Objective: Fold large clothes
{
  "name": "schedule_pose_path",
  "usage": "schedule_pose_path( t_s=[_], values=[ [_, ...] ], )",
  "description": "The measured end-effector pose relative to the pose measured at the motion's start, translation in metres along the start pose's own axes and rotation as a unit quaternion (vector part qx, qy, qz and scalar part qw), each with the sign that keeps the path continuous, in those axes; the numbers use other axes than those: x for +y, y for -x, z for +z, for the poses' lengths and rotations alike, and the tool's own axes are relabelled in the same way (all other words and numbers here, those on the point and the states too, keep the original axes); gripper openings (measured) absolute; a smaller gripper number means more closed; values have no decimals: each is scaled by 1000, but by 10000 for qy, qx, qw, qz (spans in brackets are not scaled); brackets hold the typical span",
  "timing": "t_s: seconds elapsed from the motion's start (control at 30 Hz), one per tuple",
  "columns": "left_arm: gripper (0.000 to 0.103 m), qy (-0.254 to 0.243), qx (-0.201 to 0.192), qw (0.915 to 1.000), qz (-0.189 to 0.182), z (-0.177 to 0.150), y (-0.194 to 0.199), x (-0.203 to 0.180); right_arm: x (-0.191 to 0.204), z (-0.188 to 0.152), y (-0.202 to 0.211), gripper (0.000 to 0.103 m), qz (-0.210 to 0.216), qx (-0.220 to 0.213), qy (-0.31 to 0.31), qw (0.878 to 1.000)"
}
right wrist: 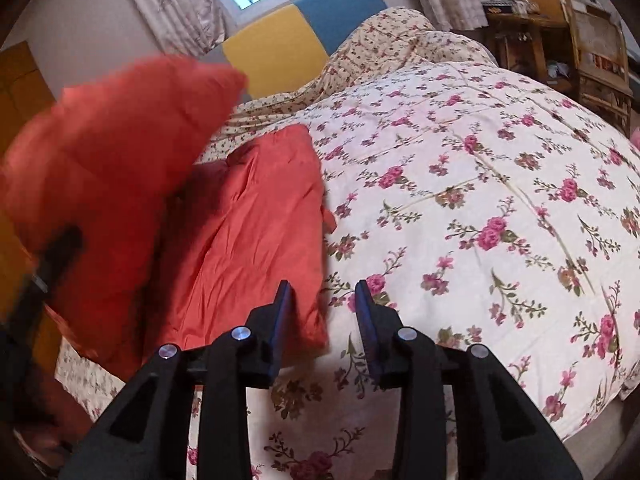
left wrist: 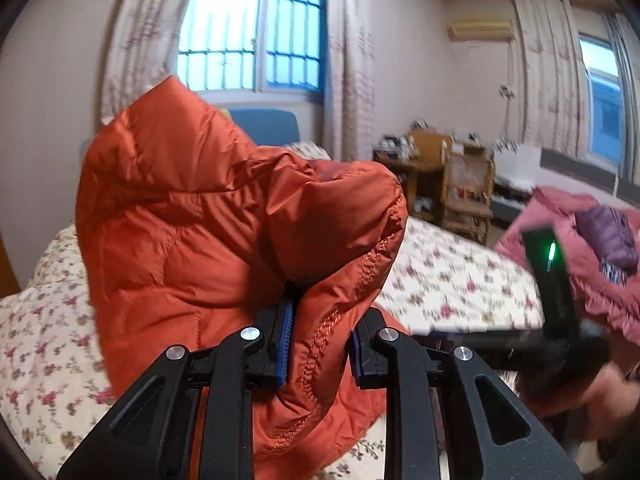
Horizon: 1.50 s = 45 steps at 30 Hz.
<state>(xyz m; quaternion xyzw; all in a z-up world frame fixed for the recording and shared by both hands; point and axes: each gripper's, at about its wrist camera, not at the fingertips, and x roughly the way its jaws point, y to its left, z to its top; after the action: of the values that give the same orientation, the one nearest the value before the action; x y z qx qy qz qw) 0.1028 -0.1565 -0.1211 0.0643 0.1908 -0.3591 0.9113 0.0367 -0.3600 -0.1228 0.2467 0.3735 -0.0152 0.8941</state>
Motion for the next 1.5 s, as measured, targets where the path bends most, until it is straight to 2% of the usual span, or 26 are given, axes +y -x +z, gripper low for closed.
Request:
schedule_pose_path(
  t_s=[0.13, 0.27, 0.4, 0.5, 0.63, 0.7, 0.73, 0.77, 0.83, 0.93, 0.97, 1.03, 1.17, 1.23, 1.33, 1.4, 1.43, 1.47, 1.5],
  values=[
    [22, -73, 513, 9984, -247, -25, -32, -8, -5, 3, 14, 38, 171, -74, -144, 9997],
    [24, -400, 697, 9960, -378, -46, -49, -21, 2, 2, 31, 41, 172, -160, 43, 9997],
    [24, -428, 740, 9956, -378, -48, -51, -23, 6, -1, 47, 49, 567, -259, -29, 9981],
    [24, -290, 737, 9958, -449, -44, -49, -19, 13, 2, 53, 50, 904, -337, 7, 9953],
    [24, -217, 629, 9966, -489, -46, -36, -15, 29, 3, 48, 53, 1284, -118, 167, 9915],
    [24, -241, 601, 9967, -496, -50, -33, -16, 37, 1, 40, 53, 1272, 30, 253, 9915],
    [24, -257, 589, 9967, -495, -51, -32, -17, 39, 0, 36, 47, 1189, 90, 293, 9924],
    [24, -259, 584, 9967, -497, -52, -31, -18, 42, -1, 31, 30, 1154, 183, 338, 9926],
    [24, -258, 611, 9964, -519, -51, -30, -17, 47, -1, 22, 16, 995, 263, 483, 9935],
    [25, -241, 608, 9949, -768, -48, -15, -14, 42, 0, 20, 11, 778, 236, 452, 9957],
    [30, -196, 583, 9944, -857, -48, -9, -12, 37, -1, 18, 10, 598, 287, 428, 9969],
    [30, 39, 471, 9943, -954, -46, 6, -3, 23, -5, 10, 10, 444, 434, 243, 9978],
    [30, 494, 228, 9969, -571, -40, 25, 28, 6, -15, -6, 10, 377, 655, -86, 9971],
    [30, 791, 66, 9967, -147, -34, 30, 53, 2, -16, -5, 10, 466, 656, -204, 9966],
    [30, 1560, -80, 9852, 711, -22, 30, 109, 1, -16, -3, 11, 540, 637, -247, 9962],
    [30, 1975, -114, 9746, 1051, -17, 26, 136, -1, -16, 1, 21, 593, 592, -259, 9961],
    [30, 2199, -106, 9696, 1063, -16, 23, 148, -3, -16, 3, 34, 605, 576, -302, 9960],
    [30, 2322, -80, 9672, 1032, -15, 18, 154, -5, -12, 6, 41, 609, 515, -358, 9962],
    [30, 2348, -54, 9667, 1017, -17, 15, 156, -7, -10, 12, 41, 636, 417, -356, 9965]
  ],
)
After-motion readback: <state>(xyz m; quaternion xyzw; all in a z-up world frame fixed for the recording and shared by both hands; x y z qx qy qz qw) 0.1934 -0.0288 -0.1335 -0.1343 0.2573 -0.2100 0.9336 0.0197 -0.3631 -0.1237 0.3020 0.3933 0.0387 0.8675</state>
